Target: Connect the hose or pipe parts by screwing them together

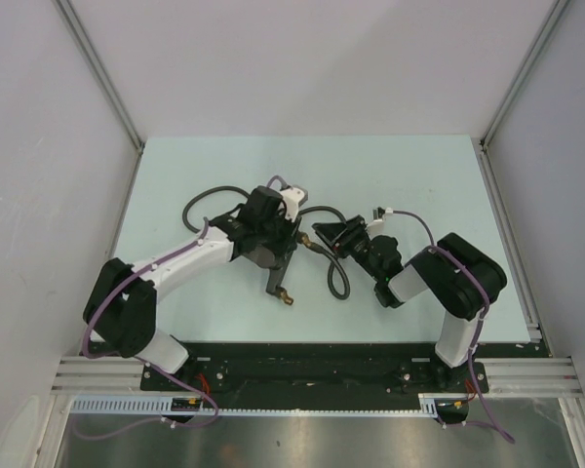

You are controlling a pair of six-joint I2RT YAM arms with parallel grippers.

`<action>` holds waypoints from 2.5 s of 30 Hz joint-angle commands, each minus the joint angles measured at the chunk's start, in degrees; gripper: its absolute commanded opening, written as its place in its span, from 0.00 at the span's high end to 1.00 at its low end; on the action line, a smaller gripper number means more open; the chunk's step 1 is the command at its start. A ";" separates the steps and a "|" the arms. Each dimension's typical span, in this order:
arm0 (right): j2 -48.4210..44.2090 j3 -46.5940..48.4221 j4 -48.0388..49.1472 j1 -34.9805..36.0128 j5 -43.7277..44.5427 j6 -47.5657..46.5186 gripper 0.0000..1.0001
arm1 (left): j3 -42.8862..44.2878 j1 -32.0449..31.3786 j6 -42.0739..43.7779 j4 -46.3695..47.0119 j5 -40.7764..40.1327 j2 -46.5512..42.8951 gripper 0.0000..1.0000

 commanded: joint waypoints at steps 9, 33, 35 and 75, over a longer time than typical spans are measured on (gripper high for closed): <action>-13.94 -4.69 10.24 -5.65 -13.94 -41.55 0.44 | 9.73 -0.71 0.71 -8.25 5.03 2.81 1.00; -28.82 4.62 -47.78 15.62 -5.96 -137.61 0.42 | 10.18 7.11 -2.45 -13.62 12.58 4.49 1.00; -26.63 5.94 -48.49 16.32 -5.52 -138.50 0.43 | 10.18 7.11 -2.45 -13.80 12.67 4.49 1.00; -11.50 12.27 -25.47 11.67 -11.48 -96.60 1.00 | 8.95 5.88 -6.14 -9.40 23.83 5.54 1.00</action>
